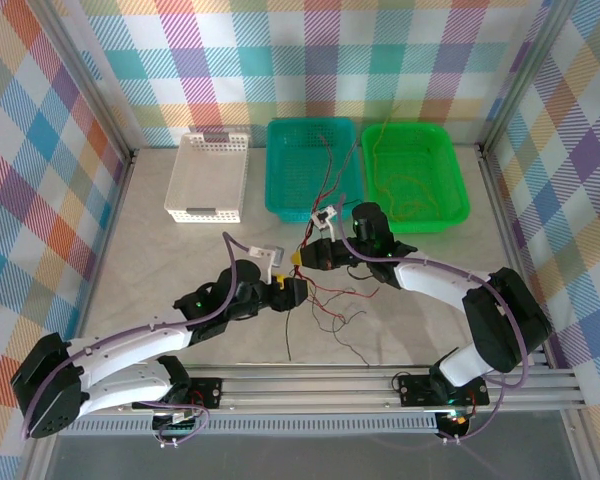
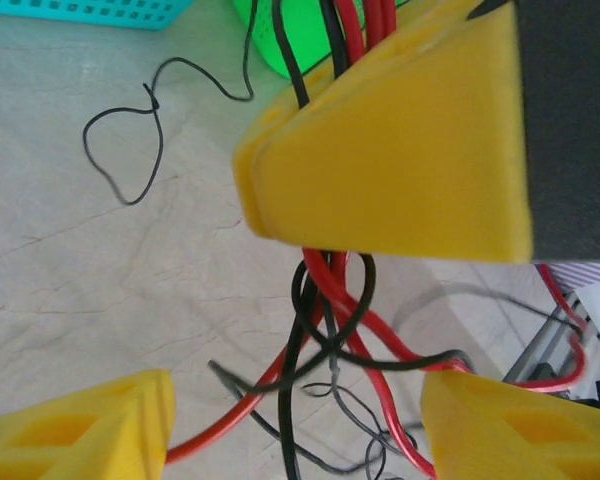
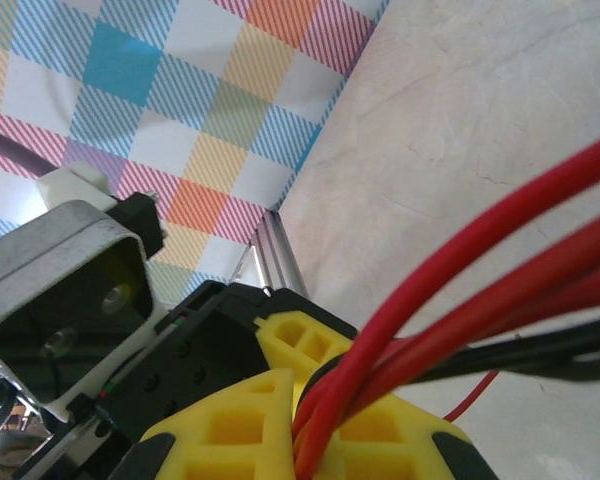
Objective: Untangle the cables
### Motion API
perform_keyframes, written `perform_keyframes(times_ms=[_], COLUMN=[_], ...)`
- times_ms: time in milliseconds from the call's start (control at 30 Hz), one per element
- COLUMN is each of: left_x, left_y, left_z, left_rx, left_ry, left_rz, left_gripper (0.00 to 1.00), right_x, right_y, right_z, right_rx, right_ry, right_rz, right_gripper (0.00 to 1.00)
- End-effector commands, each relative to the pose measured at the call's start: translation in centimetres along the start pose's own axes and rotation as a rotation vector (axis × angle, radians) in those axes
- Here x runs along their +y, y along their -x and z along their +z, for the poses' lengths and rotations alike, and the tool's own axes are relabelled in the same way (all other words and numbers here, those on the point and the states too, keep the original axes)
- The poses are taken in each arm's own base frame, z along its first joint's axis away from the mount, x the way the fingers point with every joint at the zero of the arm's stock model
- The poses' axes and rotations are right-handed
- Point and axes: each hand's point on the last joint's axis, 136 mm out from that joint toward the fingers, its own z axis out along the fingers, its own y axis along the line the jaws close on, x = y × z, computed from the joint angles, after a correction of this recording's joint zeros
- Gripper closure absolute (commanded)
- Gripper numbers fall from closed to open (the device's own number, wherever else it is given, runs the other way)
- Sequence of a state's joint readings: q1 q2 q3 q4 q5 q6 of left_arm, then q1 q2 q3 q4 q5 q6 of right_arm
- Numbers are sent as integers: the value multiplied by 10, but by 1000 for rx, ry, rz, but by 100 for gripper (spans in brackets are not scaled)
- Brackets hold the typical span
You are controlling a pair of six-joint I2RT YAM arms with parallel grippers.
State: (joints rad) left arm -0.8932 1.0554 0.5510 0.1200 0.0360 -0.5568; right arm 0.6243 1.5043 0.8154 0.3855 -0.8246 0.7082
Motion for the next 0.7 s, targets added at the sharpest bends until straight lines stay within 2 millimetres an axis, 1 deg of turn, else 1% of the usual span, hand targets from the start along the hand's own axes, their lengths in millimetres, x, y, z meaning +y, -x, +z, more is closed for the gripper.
perform_keyframes(times_ms=[0, 33, 100, 200, 333, 433, 467, 567, 667], left_x=[-8, -8, -7, -6, -2, 1, 3, 12, 24], left_y=[13, 13, 12, 12, 11, 10, 9, 4, -3], left_z=[5, 6, 9, 9, 8, 4, 2, -4, -10], left_rx=[-42, -43, -42, -47, -54, -60, -61, -52, -36], left_ry=[-38, -39, -38, -36, -24, -20, -17, 13, 46], left_rz=[-22, -24, -28, -32, -34, -32, -32, -30, -38], left_gripper=[42, 46, 62, 81, 100, 100, 100, 100, 100], right_x=[19, 20, 21, 23, 26, 24, 22, 21, 23], right_y=[3, 3, 2, 2, 0, -2, -2, 1, 5], right_z=[0, 0, 0, -1, -1, -4, -6, -16, -26], right_rx=[3, 3, 6, 1, 5, 8, 7, -3, -14], right_ry=[64, 65, 73, 84, 98, 76, 58, 21, 7], right_rz=[-40, -38, -34, -23, -12, -10, -7, -5, -1], right_gripper=[100, 100, 100, 100, 99, 94, 91, 76, 64])
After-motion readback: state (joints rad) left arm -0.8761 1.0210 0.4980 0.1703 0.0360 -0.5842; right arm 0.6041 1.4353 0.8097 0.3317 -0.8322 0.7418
